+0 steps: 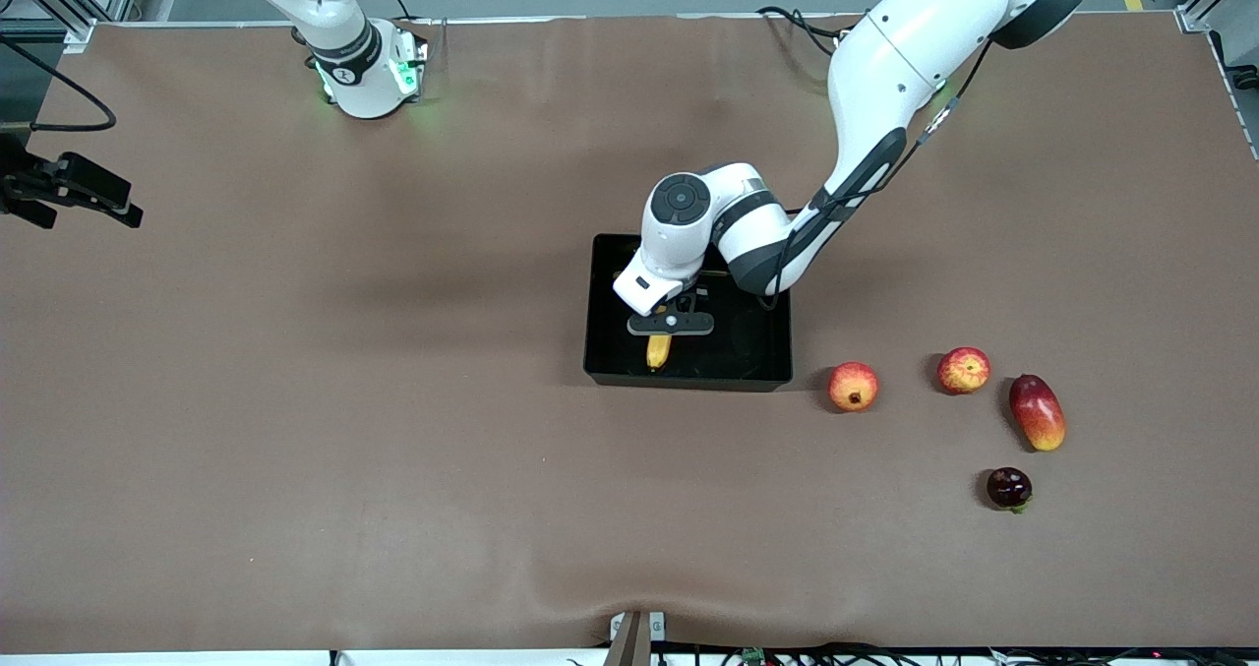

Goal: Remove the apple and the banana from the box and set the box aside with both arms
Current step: 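Grasp the yellow banana with the left gripper and lift it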

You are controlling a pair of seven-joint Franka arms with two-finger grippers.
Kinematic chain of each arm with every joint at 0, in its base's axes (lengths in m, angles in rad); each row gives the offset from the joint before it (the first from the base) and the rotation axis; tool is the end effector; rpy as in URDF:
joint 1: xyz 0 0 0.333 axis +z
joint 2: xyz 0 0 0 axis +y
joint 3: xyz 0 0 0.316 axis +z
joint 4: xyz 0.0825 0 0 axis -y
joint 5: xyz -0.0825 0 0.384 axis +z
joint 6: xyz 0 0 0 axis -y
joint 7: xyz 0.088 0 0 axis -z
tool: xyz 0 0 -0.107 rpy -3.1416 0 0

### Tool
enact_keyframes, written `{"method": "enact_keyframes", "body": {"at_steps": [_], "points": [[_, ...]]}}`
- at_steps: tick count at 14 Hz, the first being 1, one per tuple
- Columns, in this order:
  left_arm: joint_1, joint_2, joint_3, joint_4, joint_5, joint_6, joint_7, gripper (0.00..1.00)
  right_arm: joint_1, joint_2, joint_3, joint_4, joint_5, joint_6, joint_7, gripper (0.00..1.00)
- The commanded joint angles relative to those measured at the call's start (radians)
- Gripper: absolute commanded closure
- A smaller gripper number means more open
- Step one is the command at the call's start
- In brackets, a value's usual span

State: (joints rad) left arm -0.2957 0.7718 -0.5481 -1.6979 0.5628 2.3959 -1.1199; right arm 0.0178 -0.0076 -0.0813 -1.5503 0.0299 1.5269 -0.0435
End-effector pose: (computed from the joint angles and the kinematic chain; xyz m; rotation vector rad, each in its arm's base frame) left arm 0.4838 -0.4760 0.2011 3.0866 0.0147 0.0950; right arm 0.5470 -0.0317 0.6345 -3.1101 0.0294 0.0220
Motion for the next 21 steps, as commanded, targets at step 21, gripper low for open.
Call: {"method": "enact_keyframes", "body": {"at_steps": [21], "points": [[0.143, -0.267, -0.009, 0.084, -0.073, -0.297, 0.196, 1.00, 0.046, 0.043, 0.011, 0.007, 0.005, 0.009, -0.004, 0.00]]}}
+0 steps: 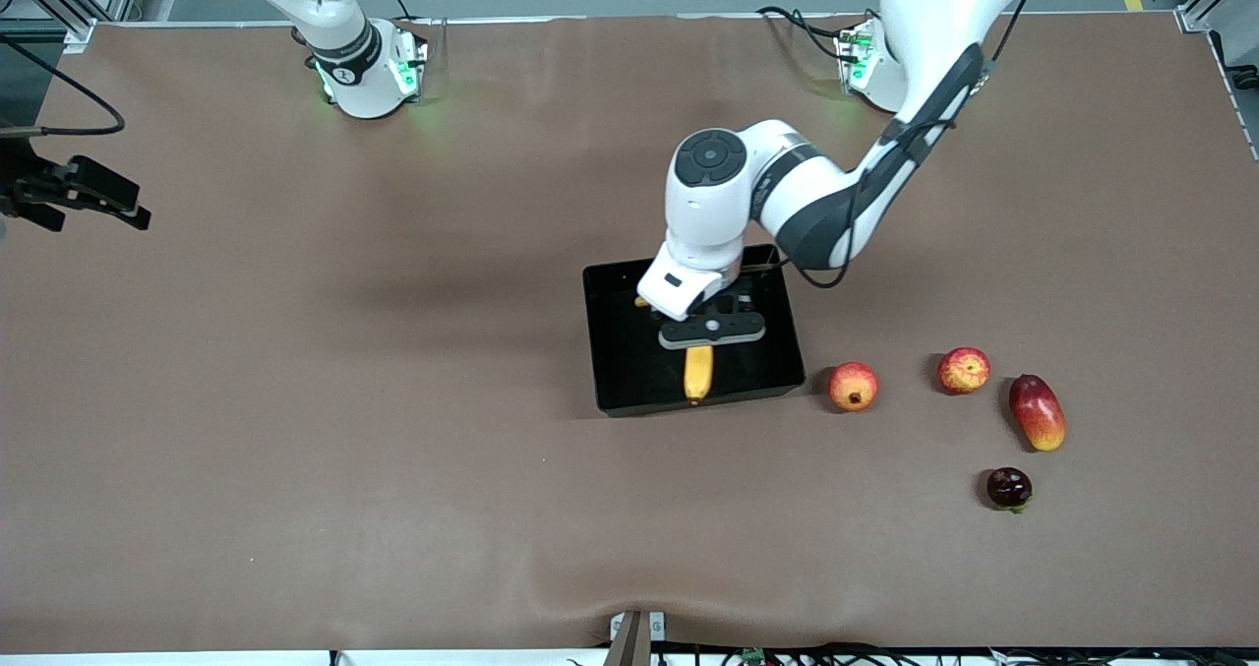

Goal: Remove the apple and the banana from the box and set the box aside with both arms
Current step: 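Carry the banana out of the box while the right gripper approaches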

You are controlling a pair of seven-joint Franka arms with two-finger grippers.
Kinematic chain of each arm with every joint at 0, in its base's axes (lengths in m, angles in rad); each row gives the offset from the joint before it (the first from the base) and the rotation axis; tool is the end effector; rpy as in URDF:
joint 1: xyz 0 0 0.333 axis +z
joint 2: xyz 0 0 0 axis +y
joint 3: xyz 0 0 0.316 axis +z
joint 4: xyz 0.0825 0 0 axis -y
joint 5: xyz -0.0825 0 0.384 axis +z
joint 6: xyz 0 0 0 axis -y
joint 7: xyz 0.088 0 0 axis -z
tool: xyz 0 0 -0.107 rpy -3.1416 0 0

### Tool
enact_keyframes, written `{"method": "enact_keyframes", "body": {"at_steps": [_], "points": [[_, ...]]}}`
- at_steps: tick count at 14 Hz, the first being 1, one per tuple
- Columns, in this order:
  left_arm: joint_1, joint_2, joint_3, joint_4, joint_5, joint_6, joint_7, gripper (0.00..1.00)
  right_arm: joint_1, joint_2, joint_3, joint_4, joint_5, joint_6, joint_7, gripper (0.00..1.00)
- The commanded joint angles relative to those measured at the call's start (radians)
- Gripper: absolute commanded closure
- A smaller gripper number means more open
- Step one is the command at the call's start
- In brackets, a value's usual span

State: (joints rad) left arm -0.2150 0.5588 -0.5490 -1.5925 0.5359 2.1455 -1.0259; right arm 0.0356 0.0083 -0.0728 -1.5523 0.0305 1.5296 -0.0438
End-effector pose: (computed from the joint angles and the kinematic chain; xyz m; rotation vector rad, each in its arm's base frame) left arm 0.5519 -0.4220 0.3538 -3.0816 -0.1044 -0.3103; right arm 0.5526 -0.0170 0.6251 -3.1101 -0.0115 0.0463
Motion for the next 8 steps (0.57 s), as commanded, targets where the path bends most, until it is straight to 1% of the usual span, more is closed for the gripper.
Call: {"method": "enact_keyframes", "body": {"at_steps": [1, 4, 8], "points": [[0.100, -0.072, -0.008, -0.021, -0.062, -0.074, 0.169, 1.00, 0.047, 0.047, 0.002, 0.017, 0.006, 0.009, -0.002, 0.00], [0.216, -0.106, -0.008, -0.030, -0.115, -0.128, 0.389, 1.00, 0.095, 0.104, 0.002, 0.044, 0.016, 0.039, -0.002, 0.00], [0.359, -0.091, -0.006, -0.052, -0.120, -0.138, 0.599, 1.00, 0.200, 0.182, 0.002, 0.044, 0.014, 0.147, -0.001, 0.00]]}}
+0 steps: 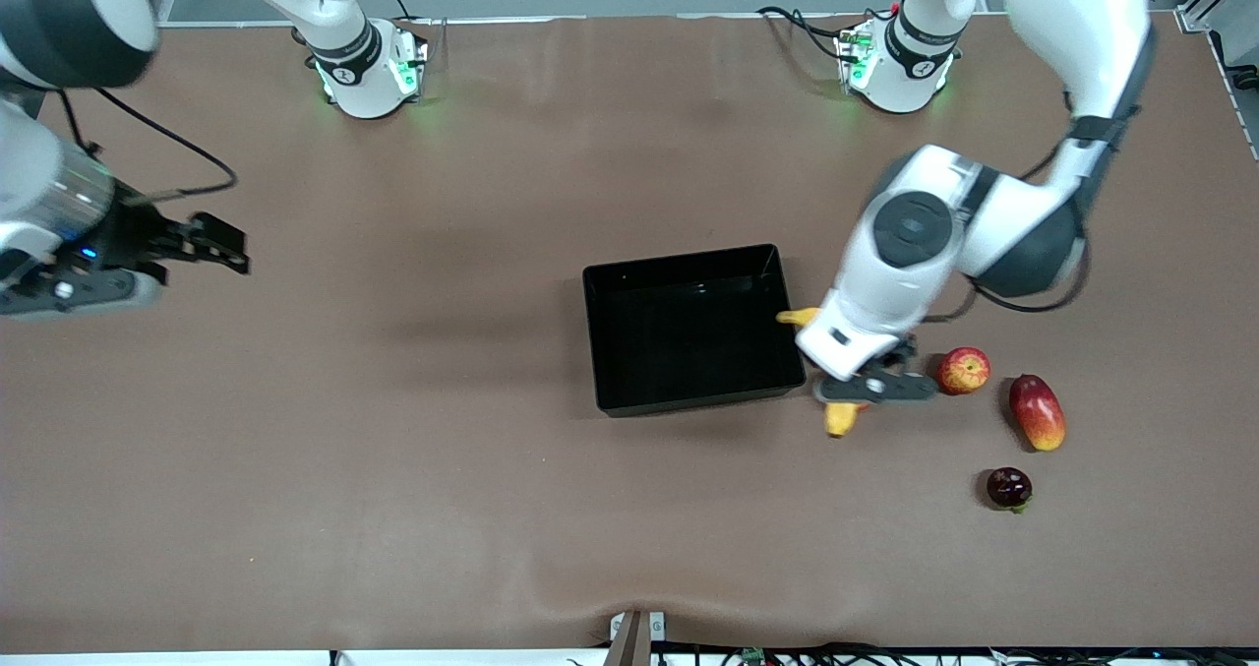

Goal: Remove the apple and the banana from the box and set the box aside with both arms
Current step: 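Carry the banana out of the box while the right gripper approaches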

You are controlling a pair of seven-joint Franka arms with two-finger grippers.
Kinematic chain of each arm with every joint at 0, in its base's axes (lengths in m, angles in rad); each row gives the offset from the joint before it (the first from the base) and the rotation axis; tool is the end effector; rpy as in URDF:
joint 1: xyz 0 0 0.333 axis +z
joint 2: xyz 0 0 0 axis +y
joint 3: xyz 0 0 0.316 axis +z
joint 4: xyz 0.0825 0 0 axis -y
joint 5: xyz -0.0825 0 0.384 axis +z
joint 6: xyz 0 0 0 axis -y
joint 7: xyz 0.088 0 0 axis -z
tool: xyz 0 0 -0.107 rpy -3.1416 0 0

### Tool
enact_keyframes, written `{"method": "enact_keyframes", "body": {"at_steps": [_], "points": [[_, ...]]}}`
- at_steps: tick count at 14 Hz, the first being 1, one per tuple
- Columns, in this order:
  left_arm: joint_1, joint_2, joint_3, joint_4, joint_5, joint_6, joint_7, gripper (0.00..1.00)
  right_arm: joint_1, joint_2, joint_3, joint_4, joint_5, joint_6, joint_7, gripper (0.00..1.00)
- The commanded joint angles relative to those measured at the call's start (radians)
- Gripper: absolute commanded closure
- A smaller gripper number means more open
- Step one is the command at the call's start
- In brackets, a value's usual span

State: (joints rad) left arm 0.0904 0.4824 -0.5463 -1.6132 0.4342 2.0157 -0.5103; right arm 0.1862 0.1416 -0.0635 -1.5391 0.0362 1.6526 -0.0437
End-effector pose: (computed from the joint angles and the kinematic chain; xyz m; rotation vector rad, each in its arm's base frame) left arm 0.6336 -0.2306 0.3788 -3.0073 0.1262 -0.1051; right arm 0.5966 0.0797 0.5648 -3.1049 -0.2543 0.0450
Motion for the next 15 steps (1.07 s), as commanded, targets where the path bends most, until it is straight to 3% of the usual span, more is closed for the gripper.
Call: {"method": "enact_keyframes", "body": {"at_steps": [1, 4, 8, 15], "points": [[0.089, -0.002, -0.007, -0.031, -0.019, -0.008, 0.148, 1.00, 0.077, 0.071, -0.007, 0.031, 0.005, 0.053, -0.001, 0.00], [0.179, 0.048, -0.007, -0.021, -0.008, 0.021, 0.308, 1.00, 0.133, 0.133, -0.007, 0.031, 0.002, 0.136, 0.001, 0.00], [0.248, 0.172, 0.000, -0.017, 0.047, 0.179, 0.406, 1.00, 0.195, 0.225, -0.006, 0.033, 0.010, 0.203, 0.004, 0.00], [0.244, 0.298, 0.005, -0.014, 0.120, 0.328, 0.408, 1.00, 0.305, 0.377, -0.006, 0.068, 0.025, 0.309, 0.004, 0.00]]}}
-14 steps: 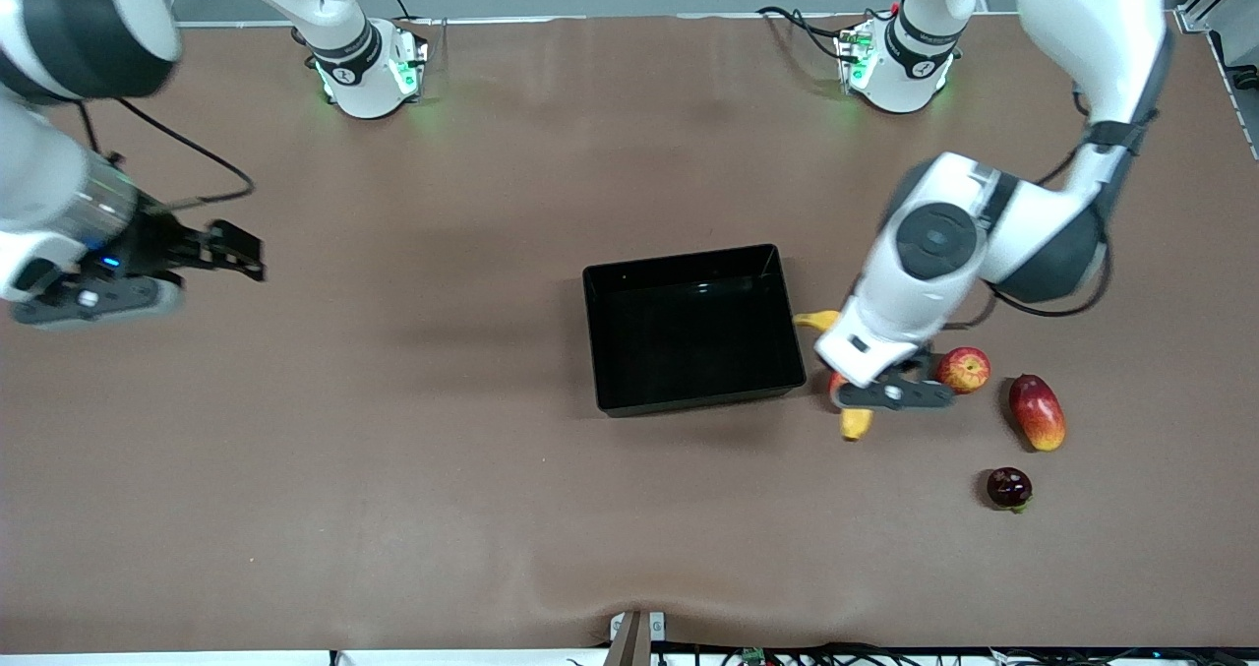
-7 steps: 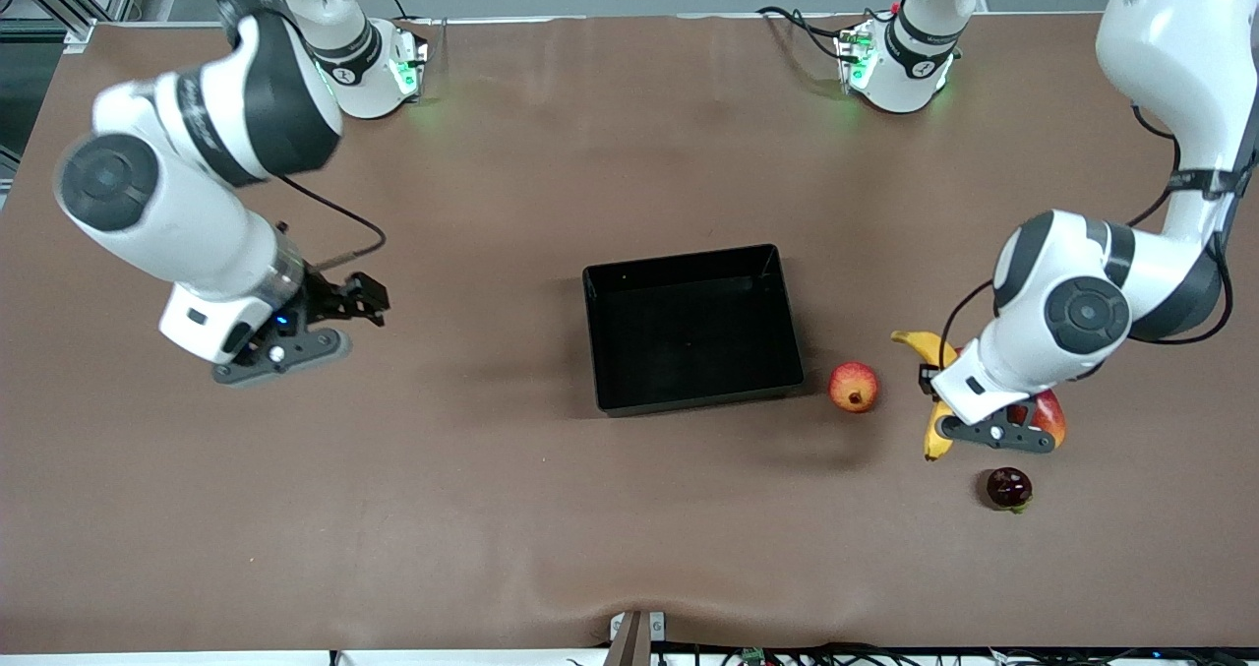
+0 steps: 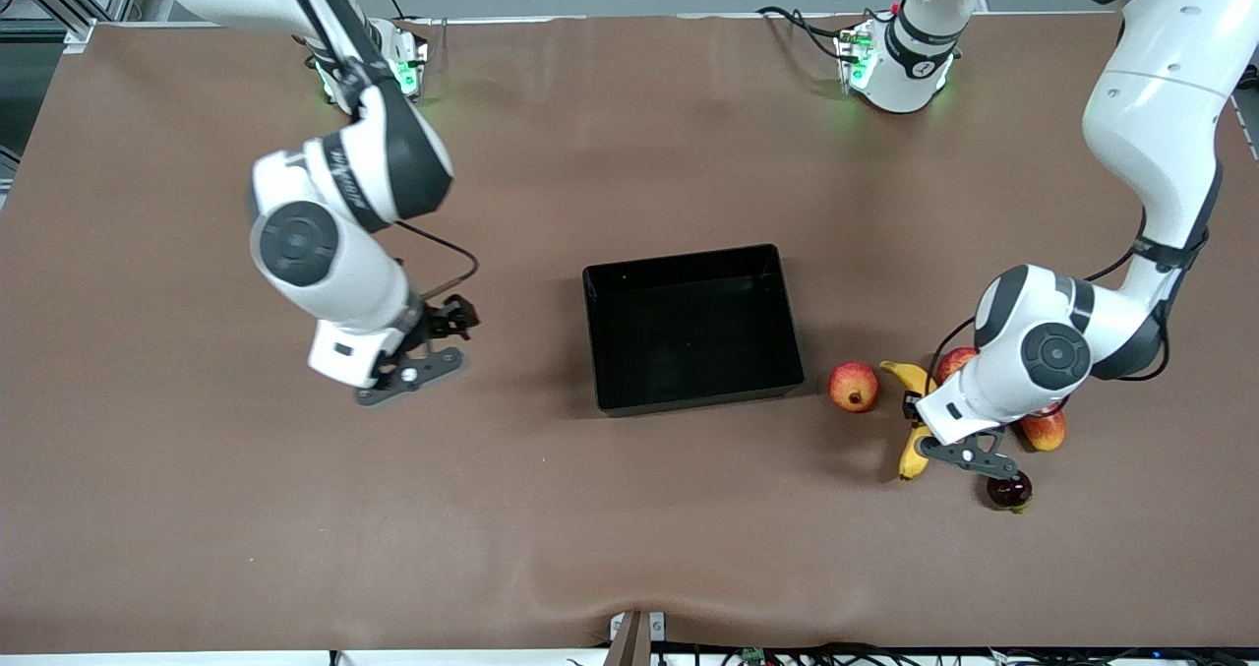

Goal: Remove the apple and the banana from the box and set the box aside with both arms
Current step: 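Release the banana by the pomegranate while the right gripper grasps the box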

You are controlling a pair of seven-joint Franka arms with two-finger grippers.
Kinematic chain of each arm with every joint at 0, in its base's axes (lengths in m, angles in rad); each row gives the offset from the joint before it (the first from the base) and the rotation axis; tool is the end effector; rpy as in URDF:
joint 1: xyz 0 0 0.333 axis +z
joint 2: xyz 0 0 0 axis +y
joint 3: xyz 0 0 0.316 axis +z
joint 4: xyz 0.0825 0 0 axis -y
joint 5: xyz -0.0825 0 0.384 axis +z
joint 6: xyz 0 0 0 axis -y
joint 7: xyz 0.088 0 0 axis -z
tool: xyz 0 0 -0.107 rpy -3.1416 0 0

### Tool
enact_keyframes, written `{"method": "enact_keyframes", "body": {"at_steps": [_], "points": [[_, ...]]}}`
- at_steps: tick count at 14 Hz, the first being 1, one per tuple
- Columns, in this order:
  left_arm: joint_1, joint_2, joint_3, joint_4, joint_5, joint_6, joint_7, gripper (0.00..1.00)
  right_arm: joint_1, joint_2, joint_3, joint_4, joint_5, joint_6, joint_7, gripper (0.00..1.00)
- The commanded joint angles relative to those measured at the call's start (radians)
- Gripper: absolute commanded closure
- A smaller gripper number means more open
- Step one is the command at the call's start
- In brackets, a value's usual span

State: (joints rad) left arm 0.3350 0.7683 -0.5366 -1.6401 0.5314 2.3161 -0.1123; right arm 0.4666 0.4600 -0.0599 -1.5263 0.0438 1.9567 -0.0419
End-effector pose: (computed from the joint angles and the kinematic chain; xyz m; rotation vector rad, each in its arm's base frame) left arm 0.6840 -0.0818 0.2158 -3.0783 0.4896 -0.0796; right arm 0.6244 0.2784 0.3909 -3.0584 -0.6797 0.0481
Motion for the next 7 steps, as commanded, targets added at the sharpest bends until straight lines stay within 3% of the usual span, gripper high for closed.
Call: {"method": "enact_keyframes", "body": {"at_steps": [1, 2, 3, 4, 7], "points": [[-0.005, 0.023, 0.007, 0.014, 0.024, 0.042, 0.010, 1.00, 0.046, 0.072, -0.009, 0.060, 0.016, 0.007, 0.005, 0.00], [-0.008, 0.026, 0.017, 0.014, 0.028, 0.046, 0.010, 1.00, 0.062, 0.086, -0.009, 0.066, 0.016, 0.007, 0.042, 0.00], [-0.010, 0.026, 0.018, 0.014, 0.029, 0.046, 0.005, 0.61, 0.072, 0.095, -0.008, 0.069, 0.018, 0.007, 0.094, 0.00], [-0.007, 0.022, 0.017, 0.014, 0.032, 0.048, 0.005, 0.01, 0.089, 0.103, -0.006, 0.069, 0.018, 0.008, 0.124, 0.00], [-0.005, -0.018, 0.015, 0.014, 0.032, 0.048, -0.004, 0.00, 0.135, 0.137, -0.006, 0.071, 0.018, 0.079, 0.135, 0.00]]}}
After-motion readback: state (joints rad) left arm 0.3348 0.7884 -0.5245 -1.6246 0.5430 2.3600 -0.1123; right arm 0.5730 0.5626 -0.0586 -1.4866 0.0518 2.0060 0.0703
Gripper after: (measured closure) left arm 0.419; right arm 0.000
